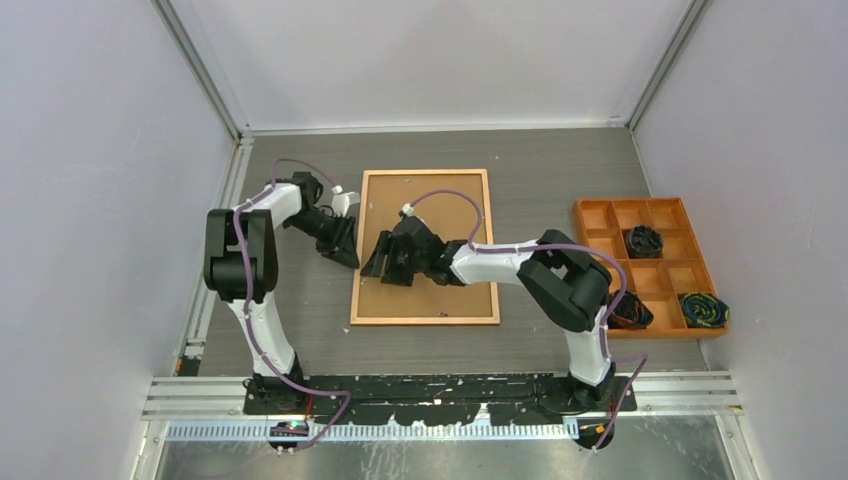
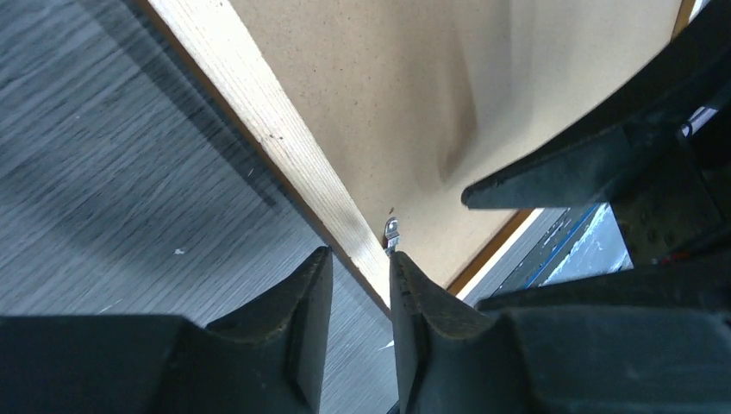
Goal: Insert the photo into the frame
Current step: Install the photo frame at the center of the board.
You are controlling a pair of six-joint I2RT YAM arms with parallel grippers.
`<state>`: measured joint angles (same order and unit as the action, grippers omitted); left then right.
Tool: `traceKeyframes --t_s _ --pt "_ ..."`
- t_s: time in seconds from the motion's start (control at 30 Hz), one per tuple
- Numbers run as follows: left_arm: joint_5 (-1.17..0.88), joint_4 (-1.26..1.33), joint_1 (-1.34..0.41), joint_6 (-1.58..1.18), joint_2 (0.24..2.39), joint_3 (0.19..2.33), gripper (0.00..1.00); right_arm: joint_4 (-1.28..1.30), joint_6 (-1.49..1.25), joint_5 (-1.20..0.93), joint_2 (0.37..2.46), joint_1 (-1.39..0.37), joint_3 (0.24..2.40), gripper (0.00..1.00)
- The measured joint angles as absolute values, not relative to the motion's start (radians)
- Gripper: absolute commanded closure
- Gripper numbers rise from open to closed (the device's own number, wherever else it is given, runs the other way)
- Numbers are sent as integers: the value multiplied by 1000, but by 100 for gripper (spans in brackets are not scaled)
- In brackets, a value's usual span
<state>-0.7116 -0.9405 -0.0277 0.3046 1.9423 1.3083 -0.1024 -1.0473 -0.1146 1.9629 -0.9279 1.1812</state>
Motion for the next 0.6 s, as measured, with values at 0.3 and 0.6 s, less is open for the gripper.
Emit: traceKeyframes --t_s 0.3,0.6 --pt "-684 -912 -35 284 1973 1296 81 -181 -1107 -134 2008 -966 1191 44" --pt "-684 -913 -35 283 1972 1296 82 -216 -1137 -141 2029 -973 1195 48"
